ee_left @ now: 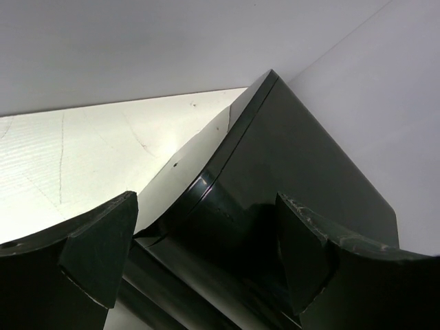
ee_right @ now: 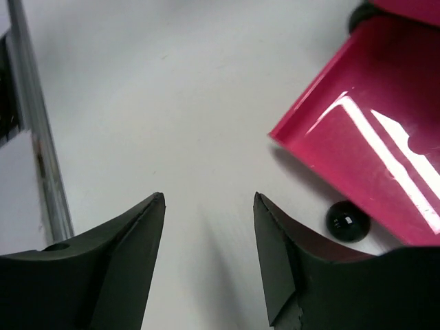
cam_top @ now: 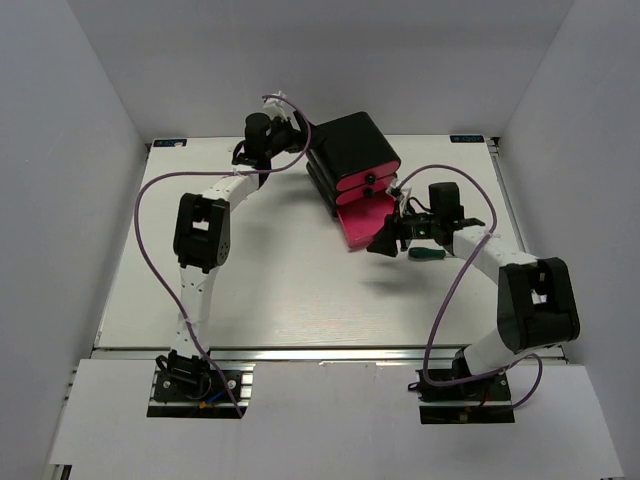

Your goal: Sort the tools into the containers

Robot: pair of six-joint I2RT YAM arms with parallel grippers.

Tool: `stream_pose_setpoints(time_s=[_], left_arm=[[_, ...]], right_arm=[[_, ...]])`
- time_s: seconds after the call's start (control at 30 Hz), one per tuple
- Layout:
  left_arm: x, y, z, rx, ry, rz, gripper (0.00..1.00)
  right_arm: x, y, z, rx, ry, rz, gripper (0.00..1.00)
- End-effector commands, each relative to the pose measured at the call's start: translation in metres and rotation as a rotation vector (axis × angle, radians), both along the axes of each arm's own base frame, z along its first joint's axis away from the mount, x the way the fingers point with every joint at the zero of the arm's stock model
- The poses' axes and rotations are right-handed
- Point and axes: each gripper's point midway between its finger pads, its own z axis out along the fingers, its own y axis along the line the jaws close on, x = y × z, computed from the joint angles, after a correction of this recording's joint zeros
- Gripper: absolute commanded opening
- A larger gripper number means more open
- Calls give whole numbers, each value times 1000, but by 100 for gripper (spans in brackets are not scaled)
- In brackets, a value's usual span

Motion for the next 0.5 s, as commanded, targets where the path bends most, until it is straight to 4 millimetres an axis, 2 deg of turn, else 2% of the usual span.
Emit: stream_pose_setpoints(time_s=[0.0, 0.1, 0.17, 0.2, 0.27, 0.3, 0.33, 0.4, 0.47], left_arm=[[-22, -1, 36, 9, -29, -42, 89], [-29, 0, 29, 11, -18, -45, 89], [-34, 4, 38, 11, -36, -38, 89], [-37, 9, 40, 14, -37, -29, 89], [-39, 15, 42, 17, -35, -15, 89], [-40, 19, 43, 20, -30, -8, 90], [-40, 26, 40, 24, -21, 6, 91], [-39, 38, 49, 26, -24, 47, 98], [-36, 56, 52, 28, -20, 95, 98]], right_arm=[[-64, -11, -2, -58, 18, 267, 60], [-72, -29, -7, -144, -21, 252, 61], [-65, -46, -1, -198, -88, 190, 66], [-55, -63, -8, -279, -123, 139, 68], [-47, -81, -11, -368, -191, 126, 74], [-39, -97, -16, -475, -249, 127, 77], [-33, -108, -19, -518, -263, 110, 78], [-23, -126, -22, -579, -280, 88, 79], [-10, -140, -17, -614, -306, 75, 80]])
